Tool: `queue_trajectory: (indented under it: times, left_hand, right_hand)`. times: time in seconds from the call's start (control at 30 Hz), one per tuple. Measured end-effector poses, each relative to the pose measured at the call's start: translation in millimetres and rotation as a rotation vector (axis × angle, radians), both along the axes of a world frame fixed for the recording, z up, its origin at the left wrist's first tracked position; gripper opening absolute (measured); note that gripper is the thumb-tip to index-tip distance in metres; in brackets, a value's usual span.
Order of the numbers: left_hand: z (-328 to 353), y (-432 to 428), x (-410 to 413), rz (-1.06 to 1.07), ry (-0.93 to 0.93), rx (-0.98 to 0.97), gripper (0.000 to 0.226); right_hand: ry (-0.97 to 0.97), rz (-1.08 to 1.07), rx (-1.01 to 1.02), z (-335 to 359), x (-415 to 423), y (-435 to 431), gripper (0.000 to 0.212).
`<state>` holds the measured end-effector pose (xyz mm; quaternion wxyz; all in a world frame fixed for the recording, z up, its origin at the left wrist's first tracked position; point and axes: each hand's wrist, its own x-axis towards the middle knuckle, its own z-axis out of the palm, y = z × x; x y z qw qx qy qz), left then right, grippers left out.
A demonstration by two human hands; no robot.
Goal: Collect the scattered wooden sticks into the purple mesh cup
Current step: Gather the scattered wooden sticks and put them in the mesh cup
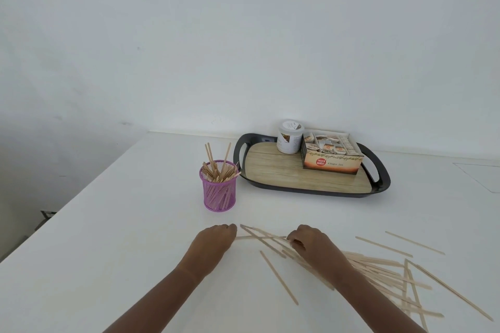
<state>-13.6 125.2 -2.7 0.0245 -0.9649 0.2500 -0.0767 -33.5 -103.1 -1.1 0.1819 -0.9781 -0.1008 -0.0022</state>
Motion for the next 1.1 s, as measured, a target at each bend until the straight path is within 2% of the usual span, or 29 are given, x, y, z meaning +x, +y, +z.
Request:
queue_trajectory:
  times: [0.03,0.07,0.13,0.23,0.37,0.47,0.57,0.77,0.93,1.1]
  left_hand:
    - [1.1,2.0,2.8,0.027,0.025,-0.079,0.012]
    - [0.5,4.5,6.0,0.053,0.057,-0.140,0.009]
    - [0.0,6.0,11.4,0.059,0.134,-0.290,0.016]
    - [4.3,8.1,13.3,0.063,0.153,-0.507,0.013]
    - [10.7,5.6,15.5,0.091,0.197,-0.801,0.008]
    - [17.9,3.6,17.5,0.118,0.231,-1.017,0.023]
    - [29.4,4.1,22.7,0.143,0.225,-1.203,0.023]
    - [71.4,9.5,42.3,0.072,0.135,-1.557,0.024]
    - [107.9,14.9,63.6,-0.059,-0.007,-1.744,0.016]
    - [111.1,8.5,87.2,-0.009,-0.122,-1.772,0.018]
  right_hand:
    - [-0.005,-0.011,0.053,5.3,1.0,-0.8,0.024]
    - [-0.016,-0.015,0.109,10.2,2.2,-1.5,0.022]
    - [-0.048,-0.029,0.226,20.1,4.8,-1.0,0.018]
    - [-0.088,-0.103,0.474,33.3,8.9,1.6,0.012]
    - [-0.116,-0.150,0.765,48.8,17.3,8.7,0.027]
    - [-0.116,-0.150,0.986,57.1,27.7,16.8,0.026]
    - [-0.142,-0.144,1.202,65.4,41.4,28.6,0.015]
    - [-0.224,-0.072,1.539,97.8,75.6,58.8,0.019]
    - [-0.348,0.018,1.650,123.7,108.2,84.7,0.016]
    - [-0.384,-0.016,1.578,112.7,138.3,106.5,0.020]
